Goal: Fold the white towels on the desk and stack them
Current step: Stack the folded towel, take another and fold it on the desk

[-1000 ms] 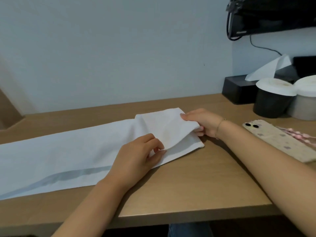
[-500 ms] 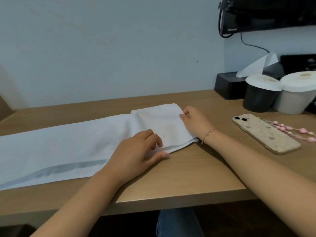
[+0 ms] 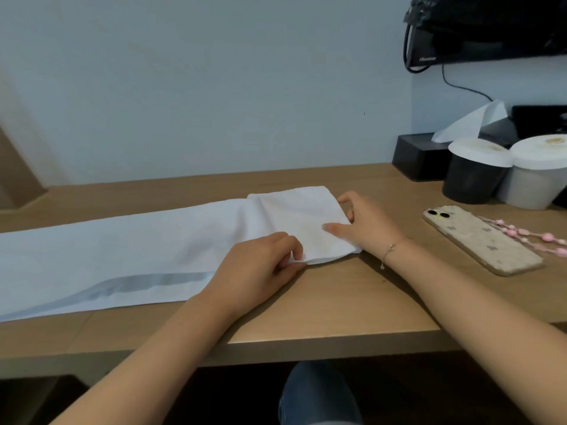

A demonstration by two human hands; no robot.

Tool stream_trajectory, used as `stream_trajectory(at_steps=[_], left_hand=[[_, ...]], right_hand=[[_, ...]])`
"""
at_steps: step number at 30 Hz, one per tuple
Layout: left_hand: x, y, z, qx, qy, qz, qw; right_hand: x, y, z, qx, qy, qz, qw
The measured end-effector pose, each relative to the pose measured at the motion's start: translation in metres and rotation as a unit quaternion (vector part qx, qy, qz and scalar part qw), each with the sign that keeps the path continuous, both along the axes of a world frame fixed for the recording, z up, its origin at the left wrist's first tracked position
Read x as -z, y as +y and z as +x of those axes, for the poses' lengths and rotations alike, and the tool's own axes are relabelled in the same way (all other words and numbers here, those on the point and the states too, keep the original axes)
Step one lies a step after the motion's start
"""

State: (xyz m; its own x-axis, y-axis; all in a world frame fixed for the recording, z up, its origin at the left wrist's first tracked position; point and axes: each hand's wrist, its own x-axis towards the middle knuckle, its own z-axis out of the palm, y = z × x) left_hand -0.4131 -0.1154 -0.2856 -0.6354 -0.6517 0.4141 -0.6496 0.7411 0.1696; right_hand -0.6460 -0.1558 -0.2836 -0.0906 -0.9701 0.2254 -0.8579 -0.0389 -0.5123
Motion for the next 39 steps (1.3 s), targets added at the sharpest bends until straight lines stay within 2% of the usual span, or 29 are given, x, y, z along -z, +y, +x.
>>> stream_trajectory(at_steps=[3,4,6,8,11,14,15,17,18,23,27,30,33,36,39], left_hand=[[-0.011,0.006,0.004,-0.001,-0.015,0.019,1.0],[-0.021,0.006,0.011,-0.01,0.011,0.04,0.999],[-0.044,-0.006,0.029,-0.045,0.116,0.075,0.989],[-0.062,-0.033,0.055,-0.117,0.165,0.1,0.974],[-0.061,-0.074,0.094,-0.253,0.077,0.158,0.951],[-0.029,-0.095,0.127,-0.298,0.057,0.242,0.922],[-0.018,-0.099,0.135,-0.302,0.019,0.254,0.919],[0.0,-0.109,0.146,-0.318,-0.072,0.241,0.914],[0.004,-0.113,0.147,-0.326,-0.089,0.228,0.913],[0.011,-0.128,0.152,-0.352,-0.091,0.198,0.91],[0.006,-0.13,0.148,-0.345,-0.074,0.196,0.915],[-0.003,-0.113,0.147,-0.283,0.014,0.147,0.948],[-0.015,-0.073,0.145,-0.179,0.068,0.11,0.975],[-0.025,-0.038,0.144,-0.121,0.028,0.126,0.984],[-0.028,-0.017,0.149,-0.118,-0.061,0.09,0.987]], right_hand=[[-0.002,0.005,-0.001,0.001,0.049,-0.044,0.998],[-0.006,0.004,0.001,-0.017,0.057,-0.082,0.995],[-0.02,-0.002,0.006,-0.066,0.046,-0.155,0.985],[-0.033,-0.015,0.019,-0.111,0.032,-0.157,0.981],[-0.035,-0.031,0.045,-0.162,0.042,-0.051,0.985],[-0.013,-0.039,0.054,-0.186,0.121,0.053,0.974],[-0.006,-0.041,0.052,-0.188,0.135,0.083,0.969],[0.004,-0.047,0.044,-0.181,0.157,0.106,0.965],[0.006,-0.051,0.04,-0.174,0.171,0.11,0.963],[0.012,-0.058,0.017,-0.12,0.229,0.115,0.959],[0.012,-0.058,0.015,-0.123,0.222,0.121,0.96],[0.003,-0.053,0.016,-0.12,0.211,0.109,0.964],[-0.013,-0.036,0.023,-0.149,0.239,-0.015,0.959],[-0.025,-0.007,0.058,-0.282,0.16,-0.109,0.94],[-0.024,0.017,0.09,-0.38,0.2,-0.162,0.888]])
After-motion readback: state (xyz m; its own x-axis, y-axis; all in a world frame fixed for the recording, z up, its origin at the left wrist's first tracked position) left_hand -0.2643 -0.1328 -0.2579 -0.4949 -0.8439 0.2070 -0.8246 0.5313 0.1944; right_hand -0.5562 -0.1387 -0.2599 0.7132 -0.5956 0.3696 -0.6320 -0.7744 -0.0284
